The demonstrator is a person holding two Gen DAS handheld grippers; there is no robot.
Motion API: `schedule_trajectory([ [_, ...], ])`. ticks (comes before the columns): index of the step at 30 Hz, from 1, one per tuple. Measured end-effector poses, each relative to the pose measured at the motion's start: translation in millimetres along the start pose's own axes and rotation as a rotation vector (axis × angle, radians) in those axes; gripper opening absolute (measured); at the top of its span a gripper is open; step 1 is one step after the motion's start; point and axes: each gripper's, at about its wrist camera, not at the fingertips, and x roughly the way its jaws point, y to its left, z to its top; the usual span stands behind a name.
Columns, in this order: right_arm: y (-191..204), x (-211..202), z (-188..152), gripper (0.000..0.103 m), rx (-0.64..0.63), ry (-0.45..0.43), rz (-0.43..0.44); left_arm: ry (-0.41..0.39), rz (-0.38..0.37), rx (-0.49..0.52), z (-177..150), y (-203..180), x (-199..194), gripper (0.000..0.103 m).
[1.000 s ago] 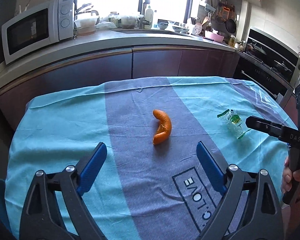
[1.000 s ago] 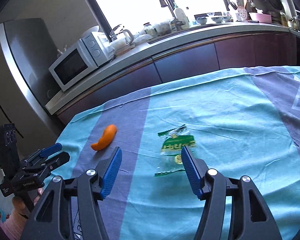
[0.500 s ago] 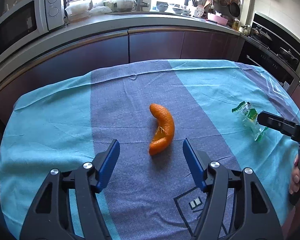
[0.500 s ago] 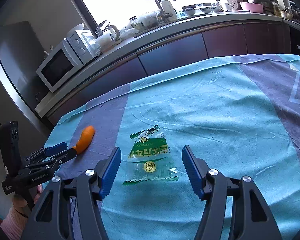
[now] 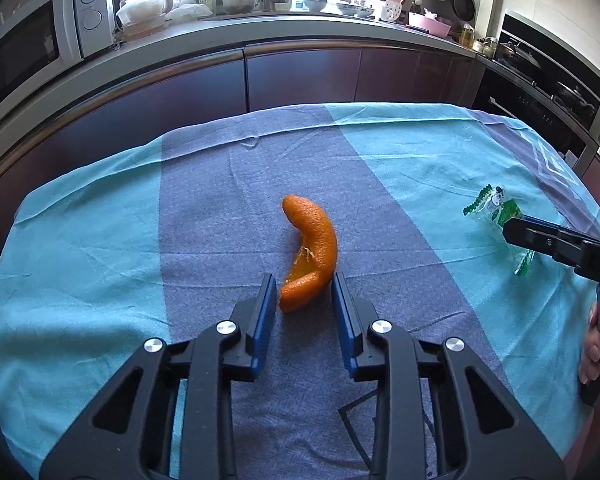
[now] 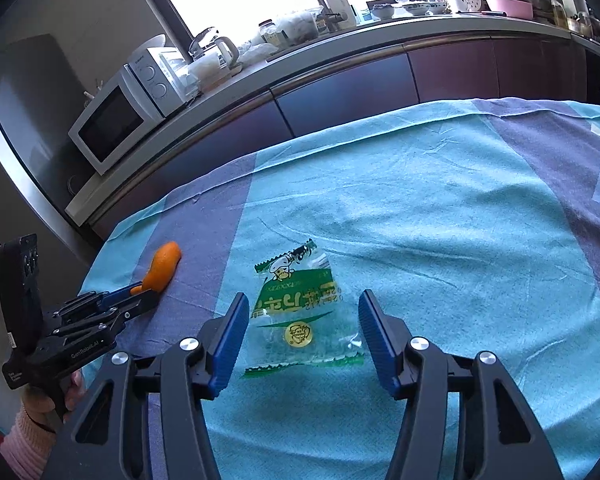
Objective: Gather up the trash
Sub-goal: 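Grasp the orange peel with the left gripper while the right grasps the clear green candy wrapper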
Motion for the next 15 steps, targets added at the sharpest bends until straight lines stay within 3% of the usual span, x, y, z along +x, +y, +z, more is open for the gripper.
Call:
schedule_trajectory([
  [7, -2.7, -3.0, 0.0, 0.049, 0.01, -0.011, 0.009, -0.009, -0.02, -0.015, -5.1, 2.9, -6.5, 0.022],
  [15, -0.6, -7.5, 0.1, 0.036, 0.0, -0.021, 0.035, -0.036, -0.015, 0.005, -13.5, 2.9, -22.6, 0.021],
])
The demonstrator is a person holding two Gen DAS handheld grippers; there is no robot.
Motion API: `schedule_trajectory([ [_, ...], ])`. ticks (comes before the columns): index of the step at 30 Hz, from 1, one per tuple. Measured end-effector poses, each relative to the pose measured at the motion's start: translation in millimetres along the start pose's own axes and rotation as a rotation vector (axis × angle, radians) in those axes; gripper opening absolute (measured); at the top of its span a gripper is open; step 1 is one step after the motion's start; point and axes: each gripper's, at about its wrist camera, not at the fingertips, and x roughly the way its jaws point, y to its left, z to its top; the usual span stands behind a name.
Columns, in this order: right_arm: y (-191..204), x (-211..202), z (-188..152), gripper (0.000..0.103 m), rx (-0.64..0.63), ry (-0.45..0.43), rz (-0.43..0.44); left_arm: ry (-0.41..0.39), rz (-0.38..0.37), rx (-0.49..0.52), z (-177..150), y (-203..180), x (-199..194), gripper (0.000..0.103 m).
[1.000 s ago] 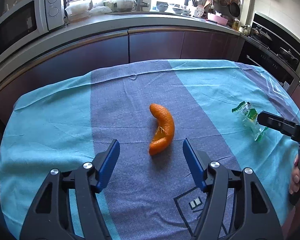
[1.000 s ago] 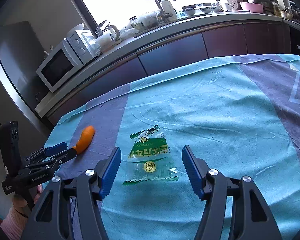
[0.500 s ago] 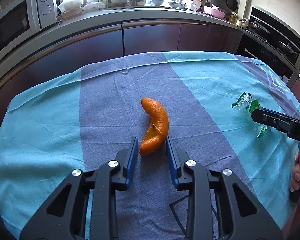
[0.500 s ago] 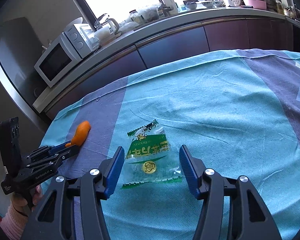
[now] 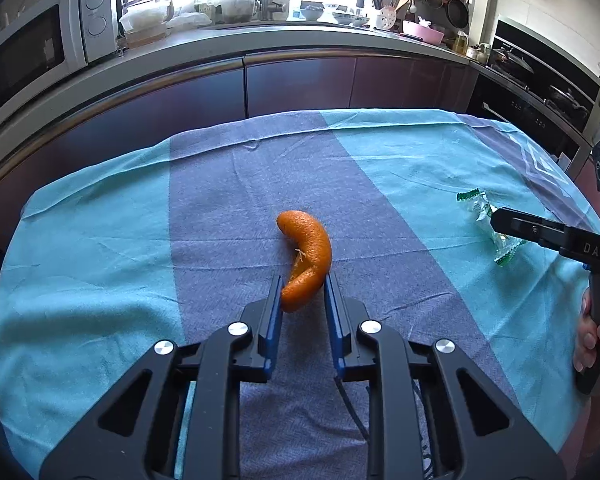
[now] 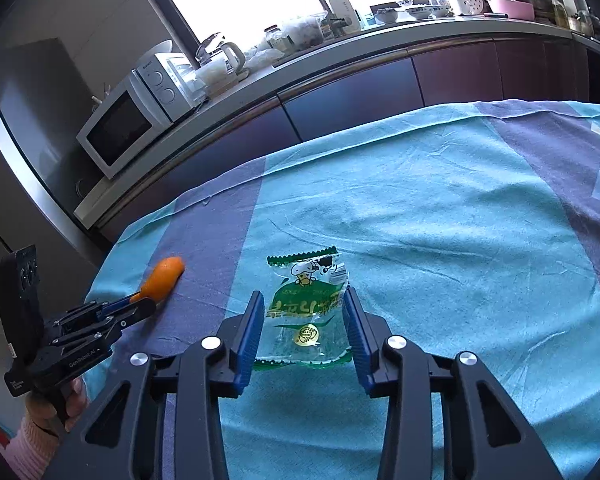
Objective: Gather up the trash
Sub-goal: 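Grasp the orange peel with the left gripper while the right grasps the clear green candy wrapper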
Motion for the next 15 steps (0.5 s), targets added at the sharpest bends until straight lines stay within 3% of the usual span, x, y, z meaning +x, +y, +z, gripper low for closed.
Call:
schedule_trajectory([
  [5, 2.6, -3.7, -2.8, 0.031, 0.002, -0.007, 0.027, -0.023, -0.005, -0.001, -7.9, 3.3, -15.8, 0.019],
  [15, 19.0, -12.9, -10.8, 0.03, -0.017, -0.019, 0.089, -0.067, -0.005, -0.019, -29.9, 16.2, -50.8, 0.017],
])
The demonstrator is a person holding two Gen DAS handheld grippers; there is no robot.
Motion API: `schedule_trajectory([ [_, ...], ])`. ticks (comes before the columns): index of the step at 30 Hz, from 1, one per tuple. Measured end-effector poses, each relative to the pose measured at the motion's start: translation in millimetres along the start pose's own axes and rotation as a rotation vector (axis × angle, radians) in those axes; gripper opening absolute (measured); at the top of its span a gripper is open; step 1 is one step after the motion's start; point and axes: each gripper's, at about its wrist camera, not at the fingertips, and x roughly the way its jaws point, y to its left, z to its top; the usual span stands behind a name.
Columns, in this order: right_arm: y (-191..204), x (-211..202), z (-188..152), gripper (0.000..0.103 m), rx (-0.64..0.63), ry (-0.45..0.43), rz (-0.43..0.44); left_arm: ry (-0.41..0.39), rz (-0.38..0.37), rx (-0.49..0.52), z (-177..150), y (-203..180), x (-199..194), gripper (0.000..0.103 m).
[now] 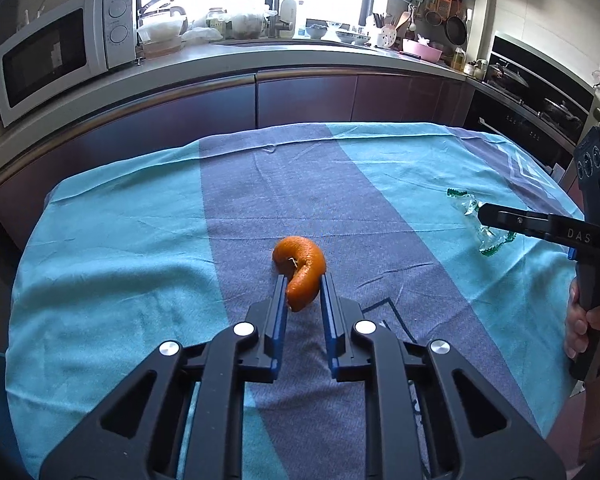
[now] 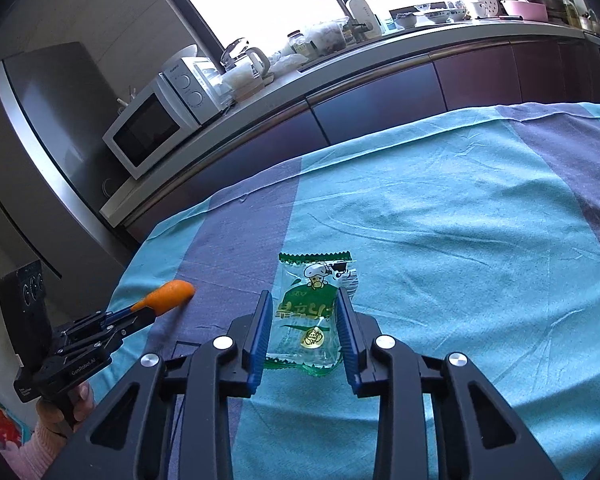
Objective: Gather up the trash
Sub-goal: 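Grasp the orange peel with the left gripper while the right grasps the clear green candy wrapper, then lift the orange peel and green wrapper and carry them toward the teal bin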
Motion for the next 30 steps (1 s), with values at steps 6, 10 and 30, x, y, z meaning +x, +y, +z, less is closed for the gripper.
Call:
schedule_trajectory([
  [6, 20.5, -2.8, -5.3, 0.03, -0.033, -0.006, 0.041, -0.032, 0.009, 0.002, -12.7, 4.3, -26.7, 0.015],
  [10, 36.4, -4.6, -9.8, 0.03, -0.059, -0.006, 0.067, -0.037, 0.007, -0.015, -23.5, 9.7, -40.4, 0.014],
  [30, 95.2, 10.6, -35.6, 0.03, -0.117, 0.05, 0.176, -0.078, 0.047, -0.062, -63.7, 34.3, -95.0, 0.013],
])
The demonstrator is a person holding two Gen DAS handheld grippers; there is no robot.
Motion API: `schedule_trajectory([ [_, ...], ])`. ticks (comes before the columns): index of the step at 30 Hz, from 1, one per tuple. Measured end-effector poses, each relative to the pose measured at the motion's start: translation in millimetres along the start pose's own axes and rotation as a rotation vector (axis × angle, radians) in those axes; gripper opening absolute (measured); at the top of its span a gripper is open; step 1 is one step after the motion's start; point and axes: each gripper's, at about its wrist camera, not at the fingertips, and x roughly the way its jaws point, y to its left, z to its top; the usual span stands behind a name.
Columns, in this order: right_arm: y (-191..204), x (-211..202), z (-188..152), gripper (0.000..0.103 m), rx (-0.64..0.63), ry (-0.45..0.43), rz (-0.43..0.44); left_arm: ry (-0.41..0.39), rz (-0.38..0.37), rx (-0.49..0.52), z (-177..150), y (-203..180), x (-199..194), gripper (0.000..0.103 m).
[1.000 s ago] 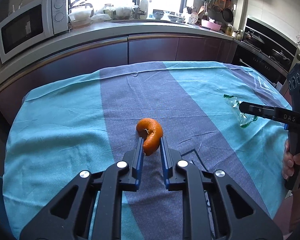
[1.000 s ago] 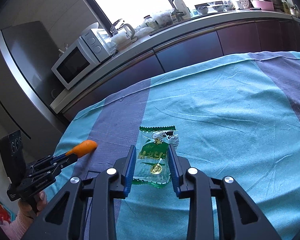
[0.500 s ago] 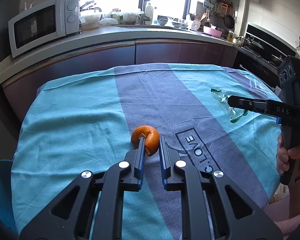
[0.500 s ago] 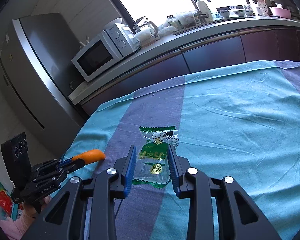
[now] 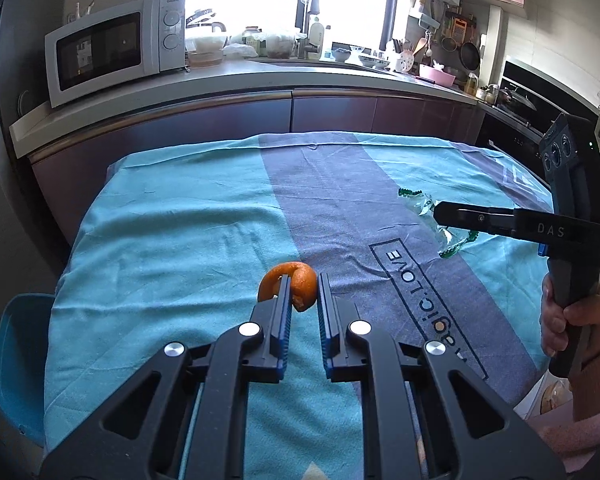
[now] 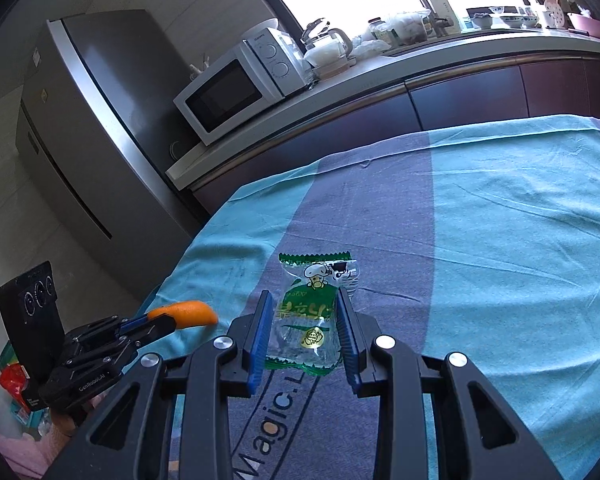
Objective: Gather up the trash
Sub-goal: 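Lift the orange peel and green wrapper and carry them toward the teal bin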
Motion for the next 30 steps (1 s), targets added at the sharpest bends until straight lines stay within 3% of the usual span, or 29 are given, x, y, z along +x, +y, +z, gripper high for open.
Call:
schedule_trajectory([
  [30, 59.7, 30.7, -11.9, 0.03, -0.078, 0.051, 0.097, -0.055, 0.048, -0.037, -19.4, 20.9, -50.2, 0.013],
])
